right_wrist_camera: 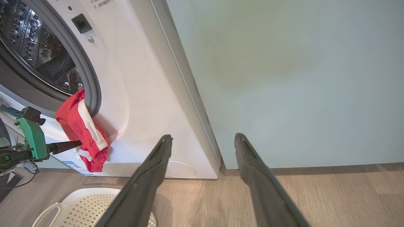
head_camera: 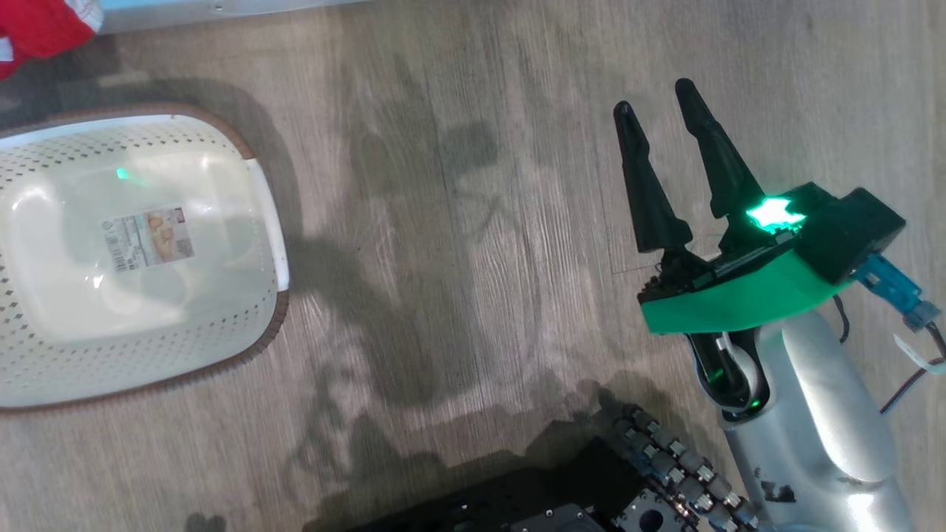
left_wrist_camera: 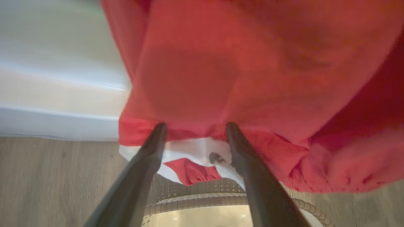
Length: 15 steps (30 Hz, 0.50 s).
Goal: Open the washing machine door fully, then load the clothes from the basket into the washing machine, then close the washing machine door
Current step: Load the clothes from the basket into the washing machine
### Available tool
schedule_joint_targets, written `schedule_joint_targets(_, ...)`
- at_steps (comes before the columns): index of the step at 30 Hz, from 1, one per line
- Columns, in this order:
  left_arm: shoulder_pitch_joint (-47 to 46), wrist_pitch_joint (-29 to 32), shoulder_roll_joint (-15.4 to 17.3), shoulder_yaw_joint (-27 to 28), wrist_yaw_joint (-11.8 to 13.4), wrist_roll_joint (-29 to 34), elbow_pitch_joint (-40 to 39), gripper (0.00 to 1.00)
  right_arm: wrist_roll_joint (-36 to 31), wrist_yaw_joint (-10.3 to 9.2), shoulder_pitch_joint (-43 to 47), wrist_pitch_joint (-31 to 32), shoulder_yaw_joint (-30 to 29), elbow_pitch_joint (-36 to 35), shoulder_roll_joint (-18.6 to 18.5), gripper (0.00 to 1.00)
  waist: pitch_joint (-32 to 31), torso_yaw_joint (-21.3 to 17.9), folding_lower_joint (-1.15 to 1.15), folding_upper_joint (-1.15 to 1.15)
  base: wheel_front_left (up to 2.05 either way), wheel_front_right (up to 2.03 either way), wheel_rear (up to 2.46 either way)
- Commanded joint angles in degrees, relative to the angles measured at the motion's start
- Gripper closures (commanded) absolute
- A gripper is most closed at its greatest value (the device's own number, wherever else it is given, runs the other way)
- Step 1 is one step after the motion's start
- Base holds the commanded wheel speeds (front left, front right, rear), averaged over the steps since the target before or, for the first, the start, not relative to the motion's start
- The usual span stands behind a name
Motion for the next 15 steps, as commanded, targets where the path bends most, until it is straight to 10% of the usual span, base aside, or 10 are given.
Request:
schedule_joint_targets(1, -1.47, 0.47, 3.58, 1.23, 0.54, 0.14, -0.39, 0.31, 0.5, 0.0, 0.53, -0.51, 1.06, -2.02, 0.0, 0.0, 0.13, -0.4, 0.0, 0.0, 0.0, 0.0, 0.0)
schedule_joint_targets(3, -1.72, 0.85, 3.94, 1.02, 0.77, 0.29, 0.45, 0.9, 0.77, 0.0, 0.63, -0.51, 0.97, -2.23, 0.0, 0.0, 0.23, -0.74, 0.0, 0.0, 0.0, 0.0, 0.0)
schedule_joint_targets(4, -1.87, 0.89, 4.05, 1.0, 0.81, 0.24, 0.74, 1.0, 0.96, 0.0, 0.67, -0.51, 0.95, -2.34, 0.0, 0.0, 0.28, -0.87, 0.0, 0.0, 0.0, 0.0, 0.0)
schedule_joint_targets(15, -1.41, 1.2, 3.54, -0.21, 1.84, 0.37, 1.63, 1.0, 1.22, 0.0, 1.13, -0.52, -0.33, -2.4, 0.0, 0.0, -0.21, 0.17, 0.0, 0.0, 0.0, 0.0, 0.0)
